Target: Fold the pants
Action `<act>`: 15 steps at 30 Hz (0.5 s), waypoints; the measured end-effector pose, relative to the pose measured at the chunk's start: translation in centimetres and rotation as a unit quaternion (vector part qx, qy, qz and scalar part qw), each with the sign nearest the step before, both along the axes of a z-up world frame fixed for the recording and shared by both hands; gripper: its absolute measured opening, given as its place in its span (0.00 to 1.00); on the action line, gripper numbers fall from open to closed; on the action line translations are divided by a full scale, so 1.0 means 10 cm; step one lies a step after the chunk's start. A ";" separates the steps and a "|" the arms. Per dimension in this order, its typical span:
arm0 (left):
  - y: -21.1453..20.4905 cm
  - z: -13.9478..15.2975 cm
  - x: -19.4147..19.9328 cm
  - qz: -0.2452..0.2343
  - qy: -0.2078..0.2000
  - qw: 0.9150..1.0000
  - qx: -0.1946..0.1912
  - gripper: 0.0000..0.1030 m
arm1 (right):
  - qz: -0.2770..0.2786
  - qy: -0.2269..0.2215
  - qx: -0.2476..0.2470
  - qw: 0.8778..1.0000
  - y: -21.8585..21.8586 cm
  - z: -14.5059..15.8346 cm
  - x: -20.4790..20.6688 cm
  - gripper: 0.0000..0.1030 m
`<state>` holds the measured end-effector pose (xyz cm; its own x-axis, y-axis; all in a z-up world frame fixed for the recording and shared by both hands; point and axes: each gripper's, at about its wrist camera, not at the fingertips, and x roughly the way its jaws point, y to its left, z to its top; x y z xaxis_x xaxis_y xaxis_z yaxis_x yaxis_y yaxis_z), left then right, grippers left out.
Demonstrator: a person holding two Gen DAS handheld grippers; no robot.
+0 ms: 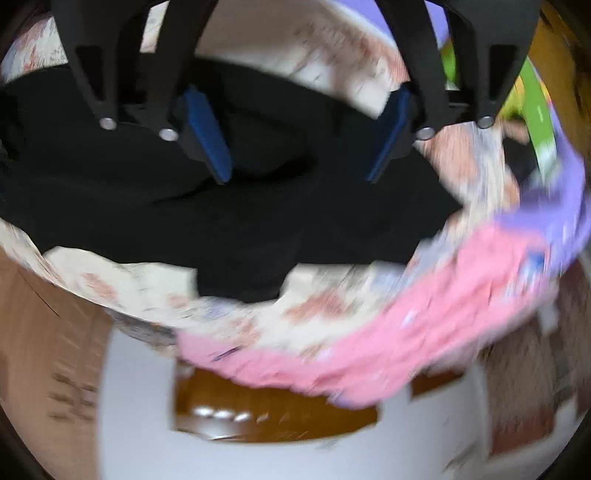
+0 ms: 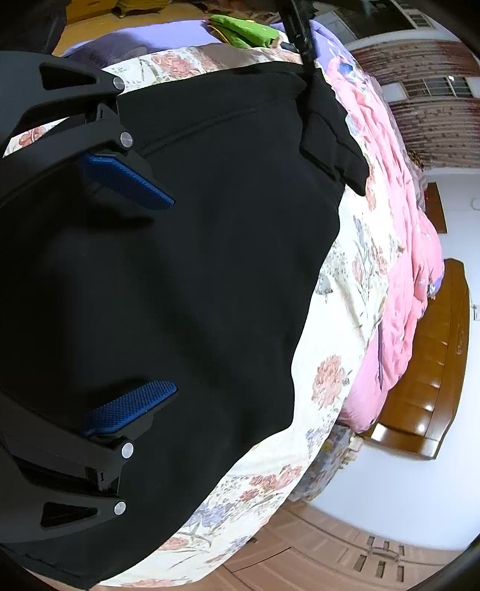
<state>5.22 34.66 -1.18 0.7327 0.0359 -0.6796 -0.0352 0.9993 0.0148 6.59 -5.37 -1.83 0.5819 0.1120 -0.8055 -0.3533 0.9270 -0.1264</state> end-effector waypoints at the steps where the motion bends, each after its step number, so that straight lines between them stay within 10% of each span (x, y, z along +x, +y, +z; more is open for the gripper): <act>1: -0.15 0.04 0.06 -0.026 -0.001 0.999 0.029 0.75 | -0.003 0.001 0.003 1.000 -0.01 0.00 0.00 0.88; 10: -0.65 -0.43 0.70 -0.195 0.076 0.962 0.177 0.68 | -0.011 0.010 0.007 1.000 -0.04 -0.03 -0.04 0.88; 12: -0.55 -0.43 0.78 -0.202 0.075 0.963 0.160 0.28 | -0.021 0.013 0.015 1.000 -0.10 -0.05 -0.04 0.88; 15: -0.46 -0.35 0.74 -0.202 0.057 0.970 0.124 0.16 | -0.031 0.019 0.024 0.999 -0.13 -0.08 -0.02 0.88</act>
<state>12.62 30.08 -4.68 0.6415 -0.0655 -0.7643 0.3741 0.8965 0.2371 6.36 -6.72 -2.62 0.5582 0.1155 -0.8216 -0.2996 0.9515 -0.0698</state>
